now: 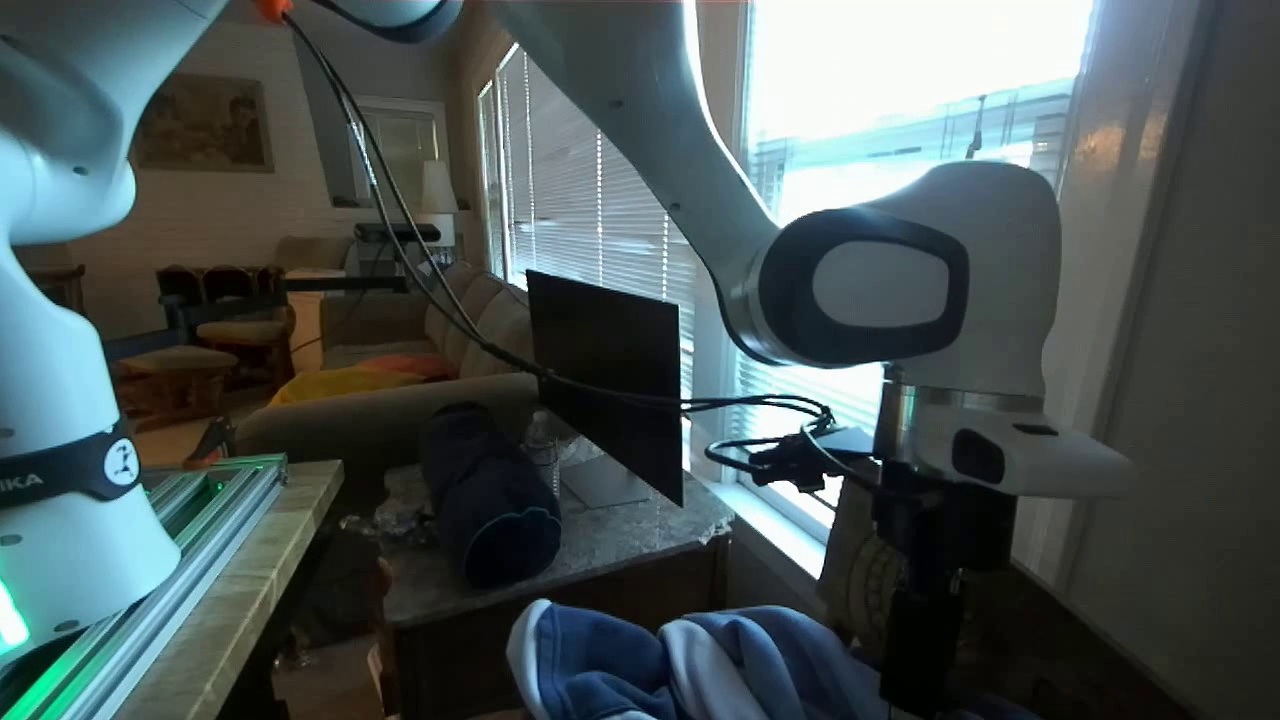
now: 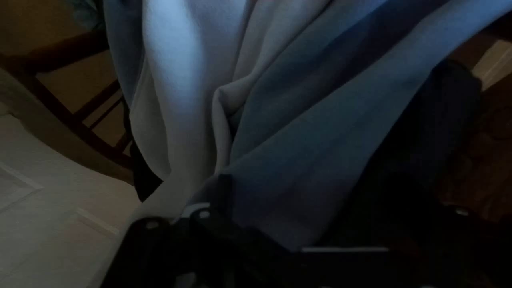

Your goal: Put the jersey on the tv stand

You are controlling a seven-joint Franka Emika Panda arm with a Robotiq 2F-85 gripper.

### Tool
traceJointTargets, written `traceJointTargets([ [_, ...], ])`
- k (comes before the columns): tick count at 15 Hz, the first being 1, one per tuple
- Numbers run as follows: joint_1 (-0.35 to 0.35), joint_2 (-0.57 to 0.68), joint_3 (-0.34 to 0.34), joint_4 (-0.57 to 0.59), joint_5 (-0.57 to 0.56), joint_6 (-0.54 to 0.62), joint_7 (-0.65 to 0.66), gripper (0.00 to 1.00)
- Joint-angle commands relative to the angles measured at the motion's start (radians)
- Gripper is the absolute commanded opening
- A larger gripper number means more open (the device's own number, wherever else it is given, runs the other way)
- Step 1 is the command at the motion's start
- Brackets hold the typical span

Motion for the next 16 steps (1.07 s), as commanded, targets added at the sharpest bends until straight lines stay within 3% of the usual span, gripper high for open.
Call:
traceJointTargets([
  [1,0.009,0.050,-0.012,0.000,0.012,0.069,0.031,1.00],
  [7,0.016,0.156,-0.018,0.013,0.007,0.193,0.001,1.00],
  [10,0.013,0.185,-0.011,0.021,0.019,0.192,-0.021,1.00],
  [11,0.012,0.188,-0.010,0.019,0.019,0.194,-0.030,0.75],
  [12,0.012,0.183,-0.008,0.012,0.019,0.193,-0.040,0.74],
  [16,0.034,0.106,-0.016,-0.060,0.006,0.167,-0.089,0.45],
])
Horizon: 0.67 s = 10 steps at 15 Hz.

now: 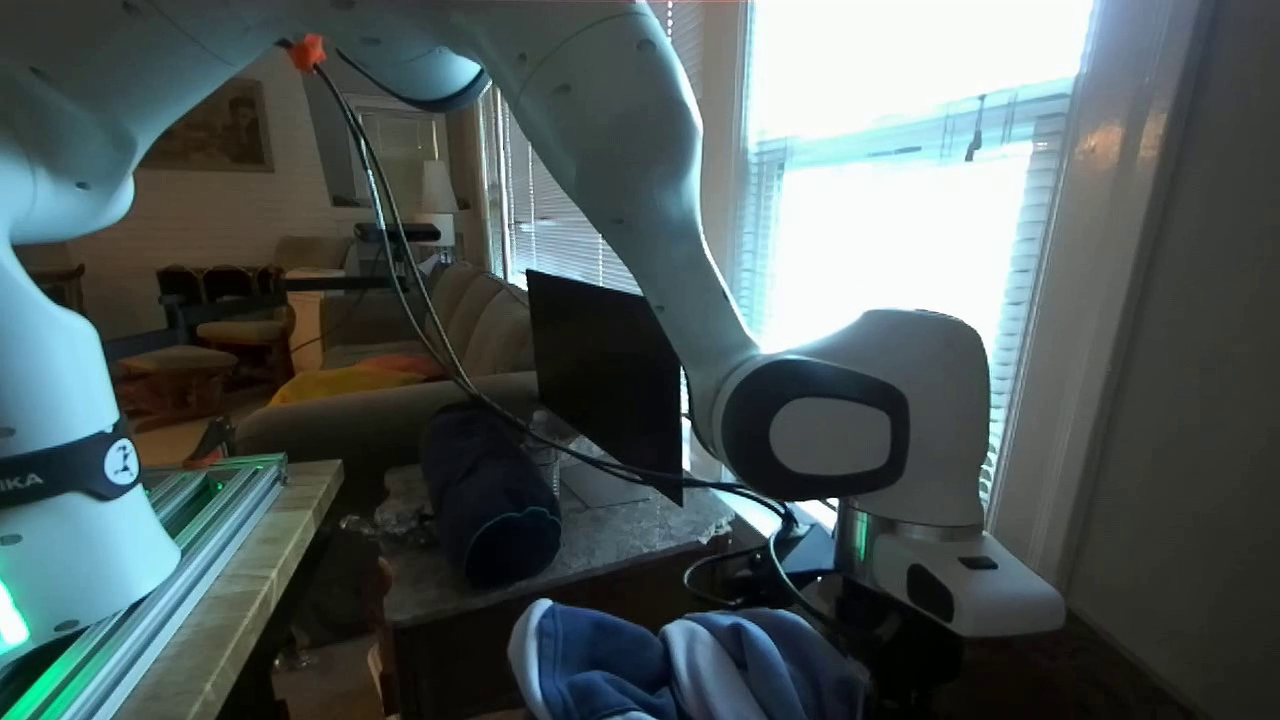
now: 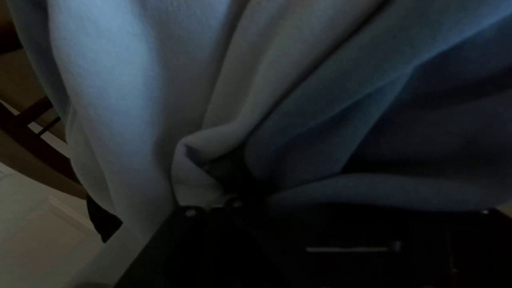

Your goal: Put the jersey on the tv stand

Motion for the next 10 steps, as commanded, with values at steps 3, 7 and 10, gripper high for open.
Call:
traceJointTargets([
  [3,0.052,-0.134,-0.040,-0.145,-0.020,-0.021,-0.093,0.24],
  [7,0.074,-0.261,-0.077,-0.268,-0.062,-0.046,-0.182,0.01],
  [10,0.058,-0.379,-0.077,-0.356,-0.097,-0.087,-0.282,0.02],
])
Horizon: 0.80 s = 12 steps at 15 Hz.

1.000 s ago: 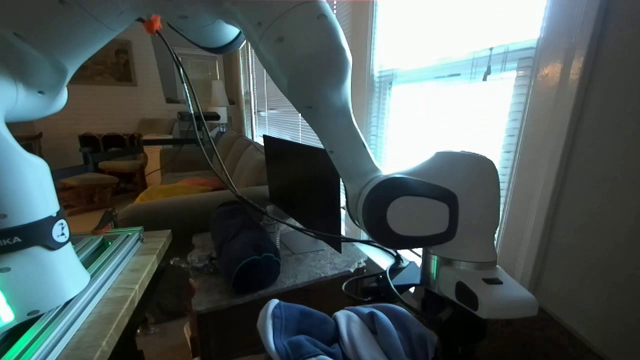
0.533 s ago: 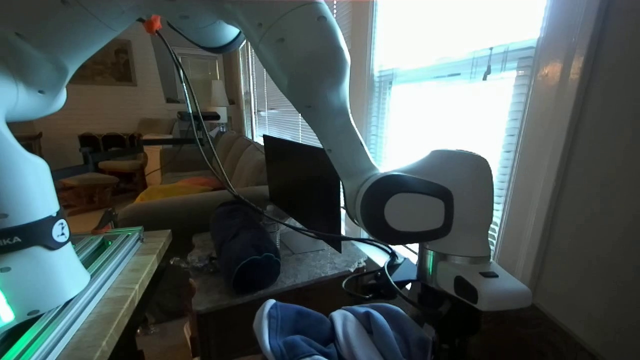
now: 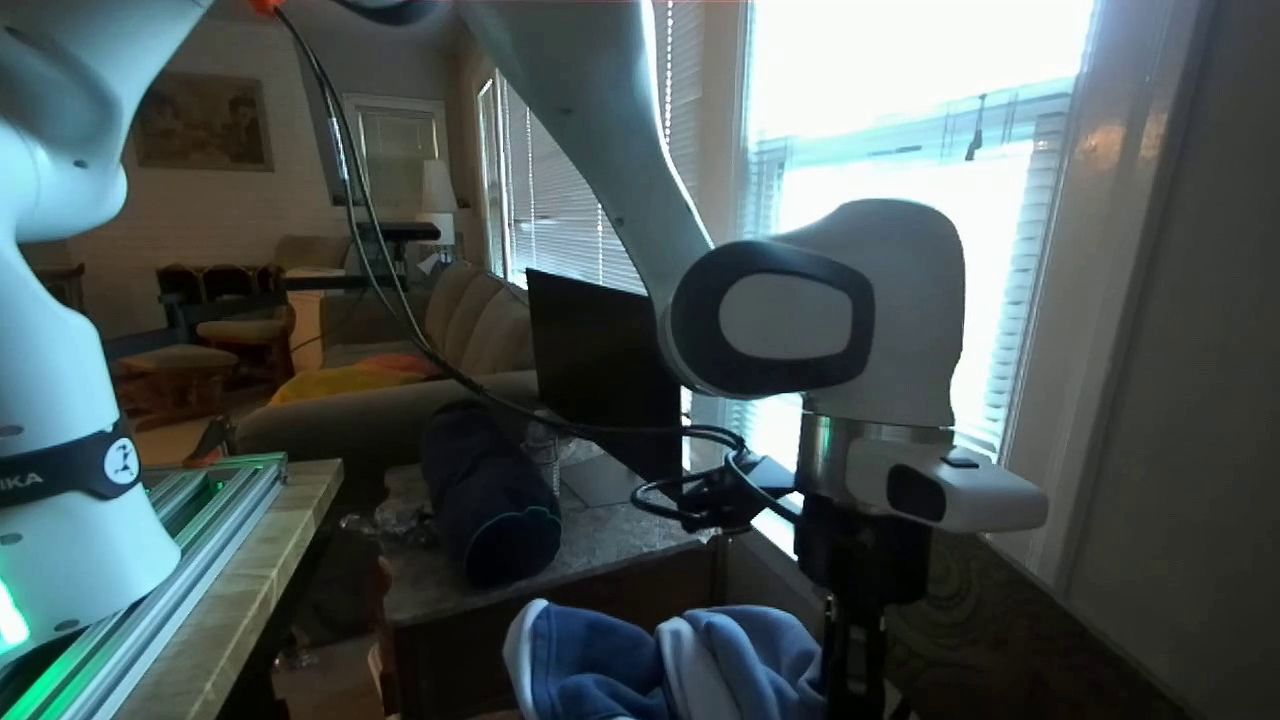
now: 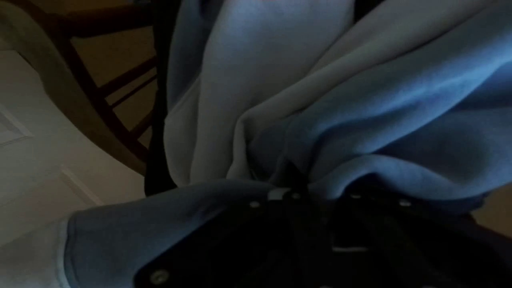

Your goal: Put the jersey on the tv stand

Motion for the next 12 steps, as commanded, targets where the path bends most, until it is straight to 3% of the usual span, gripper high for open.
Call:
traceJointTargets([
  [1,-0.015,-0.199,0.003,-0.167,-0.073,-0.055,-0.129,0.04],
  [3,-0.035,-0.306,0.026,-0.237,-0.091,-0.081,-0.221,0.04],
  [11,0.011,-0.720,0.043,-0.527,-0.029,-0.125,-0.590,0.04],
  [12,-0.049,-0.772,0.111,-0.561,-0.047,-0.147,-0.613,0.04],
])
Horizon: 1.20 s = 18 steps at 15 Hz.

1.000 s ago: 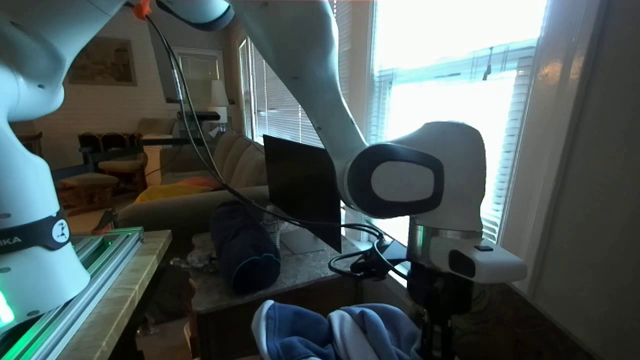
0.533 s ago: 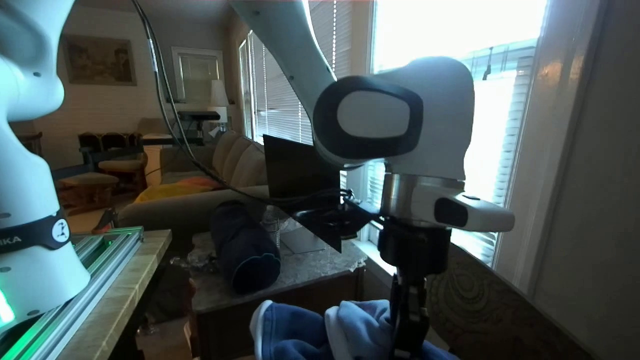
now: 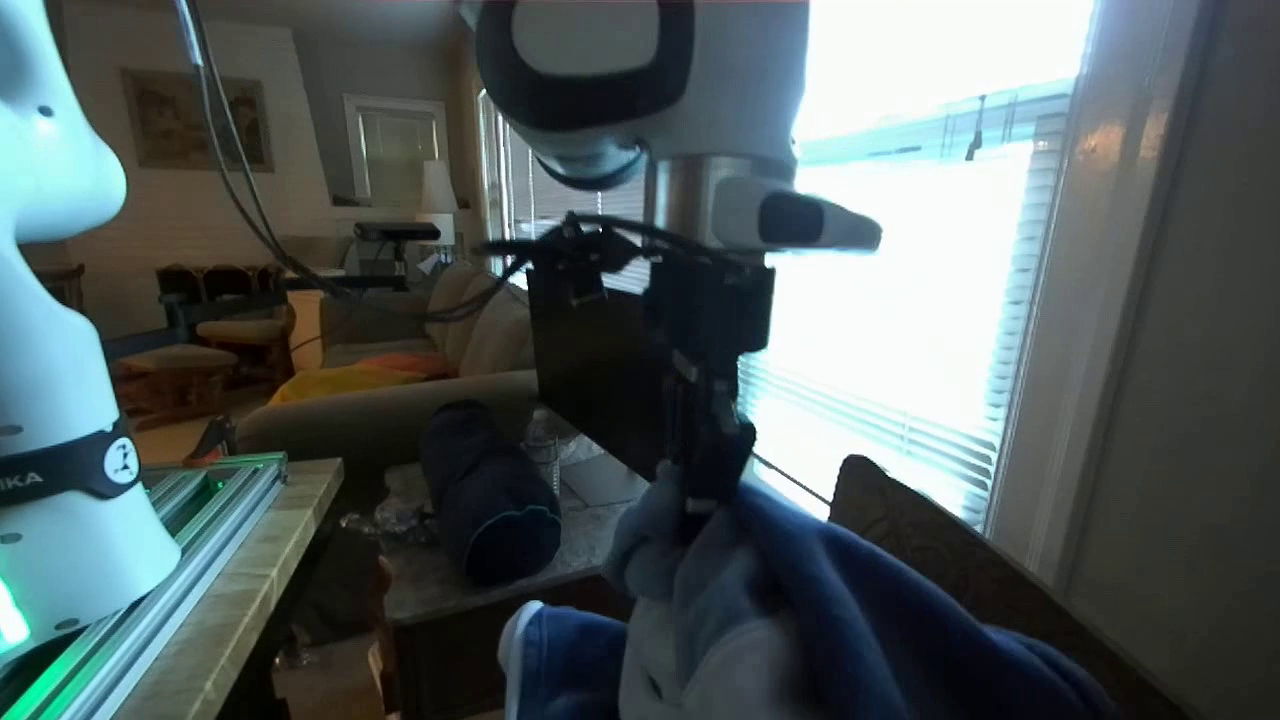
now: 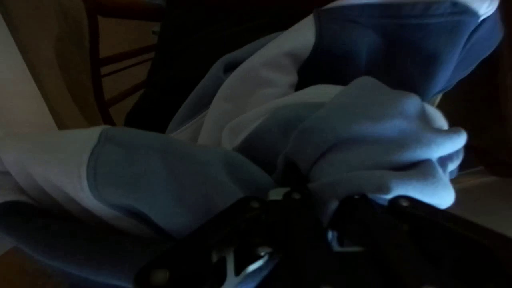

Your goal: Put the jersey on the tv stand

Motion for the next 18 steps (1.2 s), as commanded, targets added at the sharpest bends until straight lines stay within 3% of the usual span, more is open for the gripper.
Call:
traceJointTargets([
  [1,-0.054,-0.249,0.088,-0.175,-0.003,-0.066,-0.128,0.04],
  [2,-0.060,-0.300,0.104,-0.211,0.009,-0.083,-0.163,0.04],
  [3,-0.073,-0.152,0.107,-0.105,0.001,-0.052,-0.093,0.14],
  [6,-0.073,-0.255,0.123,-0.180,0.006,-0.073,-0.130,0.14],
  [10,-0.076,-0.268,0.121,-0.194,0.006,-0.073,-0.139,0.14],
  [11,-0.076,-0.268,0.121,-0.194,0.006,-0.073,-0.140,0.04],
  [12,-0.071,-0.279,0.130,-0.194,0.011,-0.079,-0.138,0.04],
  [18,0.005,-0.530,0.245,-0.304,0.049,-0.108,-0.162,0.04],
])
